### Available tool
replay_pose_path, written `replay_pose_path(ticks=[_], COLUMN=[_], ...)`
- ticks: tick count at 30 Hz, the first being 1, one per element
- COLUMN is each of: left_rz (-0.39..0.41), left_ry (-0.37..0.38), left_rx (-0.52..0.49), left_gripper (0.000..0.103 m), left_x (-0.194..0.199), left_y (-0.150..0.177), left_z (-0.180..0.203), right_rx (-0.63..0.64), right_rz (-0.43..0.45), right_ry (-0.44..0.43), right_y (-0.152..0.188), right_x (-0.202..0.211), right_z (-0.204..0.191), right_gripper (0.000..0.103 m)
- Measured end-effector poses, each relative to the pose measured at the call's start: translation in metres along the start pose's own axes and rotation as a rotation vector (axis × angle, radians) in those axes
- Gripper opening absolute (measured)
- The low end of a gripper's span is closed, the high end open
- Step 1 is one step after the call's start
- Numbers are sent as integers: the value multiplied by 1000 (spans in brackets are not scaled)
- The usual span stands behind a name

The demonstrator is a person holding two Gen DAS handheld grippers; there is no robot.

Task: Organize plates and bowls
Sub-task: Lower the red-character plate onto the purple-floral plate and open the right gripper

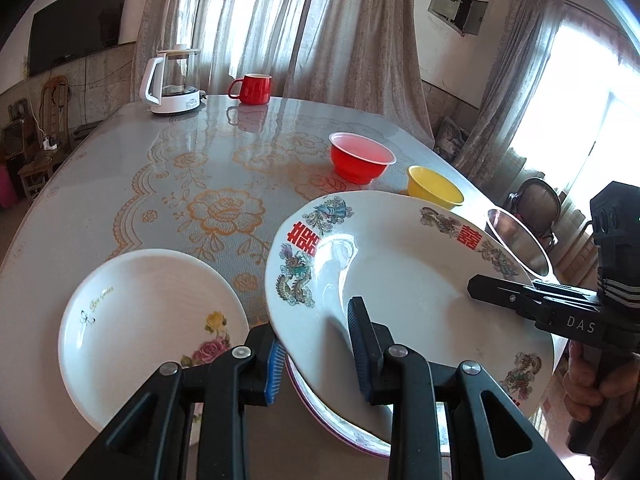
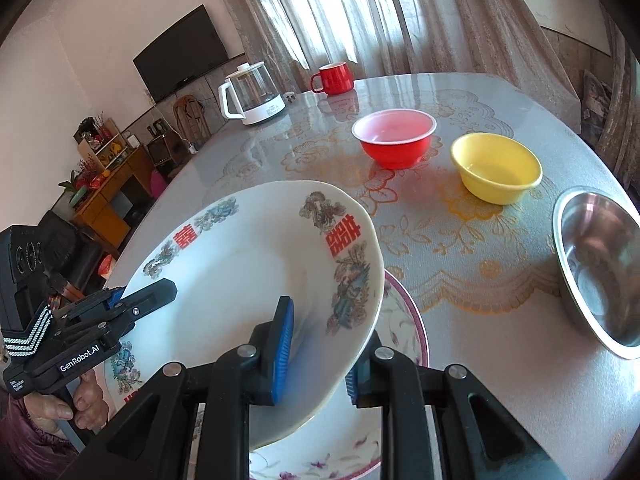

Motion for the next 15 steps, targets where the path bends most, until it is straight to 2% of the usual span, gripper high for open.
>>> replay_pose_path(ticks=[6, 15], left_rz=[-32, -60], left_ry=[-2, -35], left_rx=[8, 24], left_gripper=[30, 31], left_x=[-5, -10], left_y=[22, 37], left_z=[8, 6], right_rx=[-26, -16], right_rz=[-29, -48], right_ry=[20, 45], right_y=[26, 35], right_x=[3, -3], right_z=[9, 10], right_gripper=[22, 22])
Point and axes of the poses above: each gripper's, at about its wrist camera, not at the fingertips, and x roughly against the way its jaws point, z to its right, y to its underside, the point moved 9 cm from there along -x, roughly the way its jaws point, and after that the axes turned 10 degrees about x, right-handed, at the moved point
